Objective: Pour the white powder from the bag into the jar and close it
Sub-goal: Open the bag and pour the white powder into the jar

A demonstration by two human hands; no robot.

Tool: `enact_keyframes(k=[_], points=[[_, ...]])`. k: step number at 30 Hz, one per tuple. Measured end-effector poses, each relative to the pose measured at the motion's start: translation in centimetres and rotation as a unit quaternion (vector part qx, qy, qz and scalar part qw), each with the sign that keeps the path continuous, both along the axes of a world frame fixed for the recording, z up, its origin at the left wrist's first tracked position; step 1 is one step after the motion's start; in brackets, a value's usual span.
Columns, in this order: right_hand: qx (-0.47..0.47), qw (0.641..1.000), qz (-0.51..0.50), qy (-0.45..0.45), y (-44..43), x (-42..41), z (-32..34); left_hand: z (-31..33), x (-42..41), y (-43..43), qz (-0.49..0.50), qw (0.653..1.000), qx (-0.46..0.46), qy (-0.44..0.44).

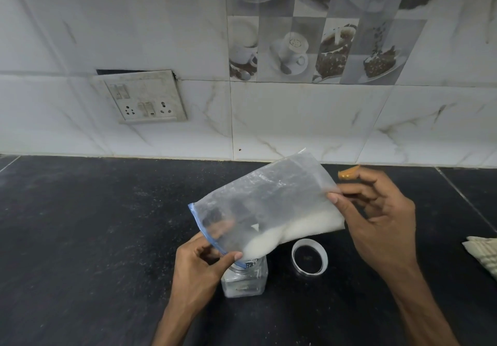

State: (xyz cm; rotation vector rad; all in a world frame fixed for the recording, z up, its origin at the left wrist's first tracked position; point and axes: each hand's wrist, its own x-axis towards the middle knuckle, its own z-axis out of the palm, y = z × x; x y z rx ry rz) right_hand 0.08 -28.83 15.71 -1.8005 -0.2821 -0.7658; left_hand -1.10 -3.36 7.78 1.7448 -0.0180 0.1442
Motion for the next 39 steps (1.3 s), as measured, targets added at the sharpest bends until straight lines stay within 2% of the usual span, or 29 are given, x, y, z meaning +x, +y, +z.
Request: enact_keyframes(k=[4,26,29,33,39], points=[[0.025,1.000,-0.004,-0.001,0.2,0.2,-0.1,0.1,0.0,-0.1,-0.001,1.000,0.003,-0.007],[0.026,1.000,0.000,-0.001,0.8,0.0,0.2,0.2,-0.2,0.0,-0.006,1.000,0.005,-0.005],[0.052,0.999,-0.007,0.003,0.9,0.0,0.1,0.2,-0.3,0.0,-0.006,1.000,-0.005,-0.003],[0.021,1.000,-0.002,-0.002,1.4,0.0,0.3,0.3,-0.3,0.0,-0.012,1.000,0.014,-0.012],[0.037,0.999,0.003,0.004,1.2,0.0,0.4,0.2,-0.3,0.2,0.006,1.000,-0.001,-0.003]])
